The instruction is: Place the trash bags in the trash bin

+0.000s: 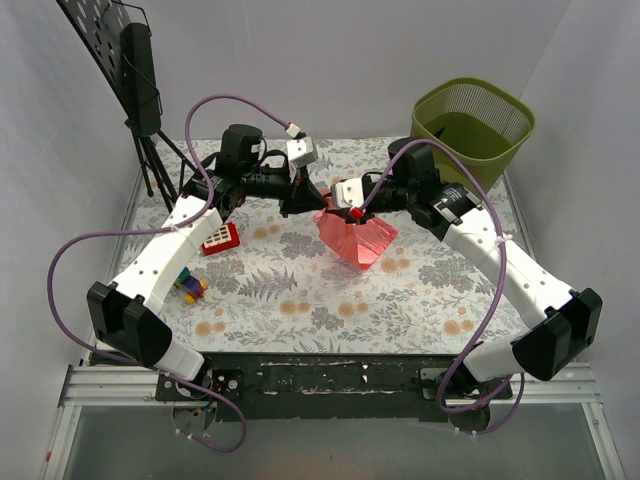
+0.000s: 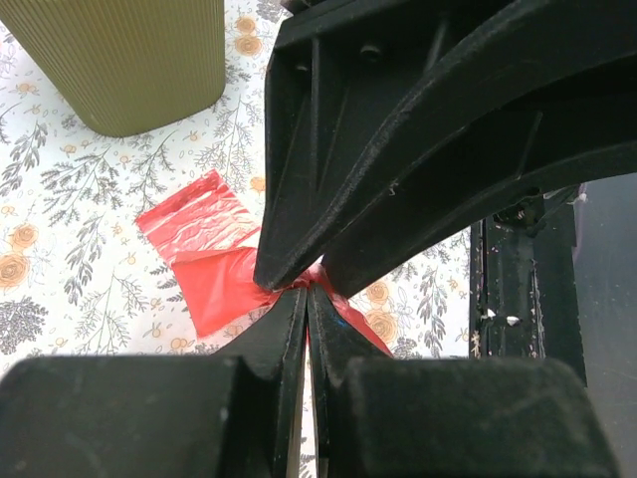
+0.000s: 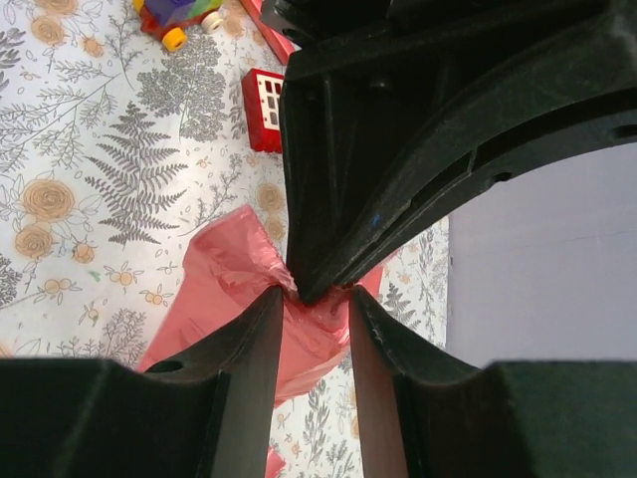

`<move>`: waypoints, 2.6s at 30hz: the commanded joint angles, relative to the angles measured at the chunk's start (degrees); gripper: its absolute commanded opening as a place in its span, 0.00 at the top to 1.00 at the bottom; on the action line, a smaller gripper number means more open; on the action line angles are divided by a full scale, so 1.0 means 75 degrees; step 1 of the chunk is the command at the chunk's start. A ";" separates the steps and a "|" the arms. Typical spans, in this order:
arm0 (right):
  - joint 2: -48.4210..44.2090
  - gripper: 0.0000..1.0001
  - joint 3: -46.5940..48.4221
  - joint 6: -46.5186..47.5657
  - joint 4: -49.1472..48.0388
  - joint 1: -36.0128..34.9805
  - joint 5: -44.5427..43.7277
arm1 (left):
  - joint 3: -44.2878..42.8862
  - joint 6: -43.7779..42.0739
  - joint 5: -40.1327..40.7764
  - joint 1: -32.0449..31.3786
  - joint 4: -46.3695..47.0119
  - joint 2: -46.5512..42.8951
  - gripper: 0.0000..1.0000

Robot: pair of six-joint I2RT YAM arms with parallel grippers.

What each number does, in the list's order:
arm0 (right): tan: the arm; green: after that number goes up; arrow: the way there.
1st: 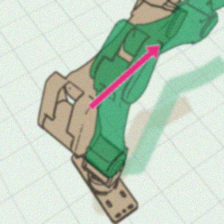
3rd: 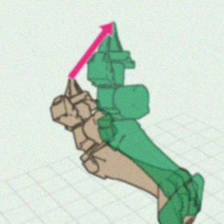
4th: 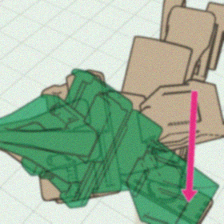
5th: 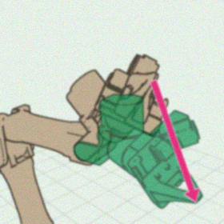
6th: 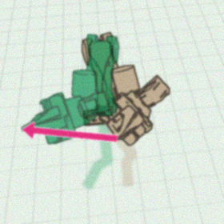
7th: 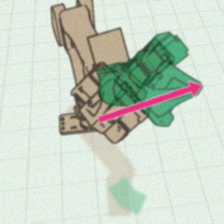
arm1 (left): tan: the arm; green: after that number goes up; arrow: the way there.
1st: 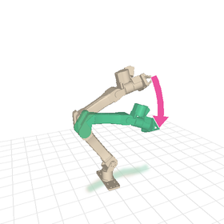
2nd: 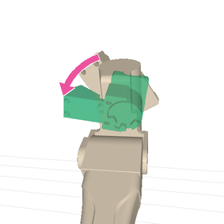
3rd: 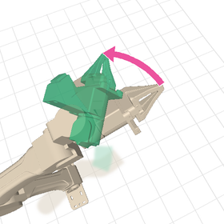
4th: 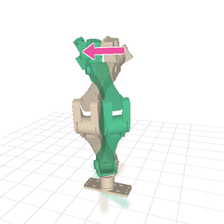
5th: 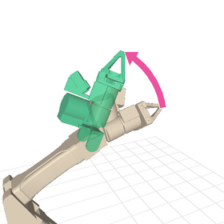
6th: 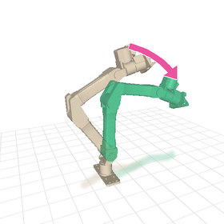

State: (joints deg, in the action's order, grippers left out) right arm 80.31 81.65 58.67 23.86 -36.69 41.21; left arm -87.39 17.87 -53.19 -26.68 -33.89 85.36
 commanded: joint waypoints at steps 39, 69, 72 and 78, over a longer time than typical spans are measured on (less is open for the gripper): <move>-0.1075 0.99 -0.0562 0.0215 0.0685 0.0356 -0.1287 | 0.0473 -0.0460 0.0775 0.0135 0.0077 -0.0624 1.00; 0.0518 0.29 0.0551 -0.8385 -0.1704 0.0556 -0.0186 | 0.0696 -0.0168 0.1315 0.0030 0.0968 -0.0975 1.00; 0.0658 0.38 0.0563 -0.8409 -0.1728 0.0556 -0.0116 | 0.0731 -0.0074 0.1326 0.0018 0.1014 -0.1034 1.00; 0.0834 0.47 0.0540 -0.8456 -0.1880 0.0556 -0.0186 | 0.0743 -0.0015 0.1338 0.0030 0.1062 -0.1127 1.00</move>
State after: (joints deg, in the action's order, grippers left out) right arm 85.45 85.58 -3.20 13.26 -32.49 38.83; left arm -82.50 17.17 -43.48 -26.26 -27.07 79.81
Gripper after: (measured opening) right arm 0.544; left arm 0.009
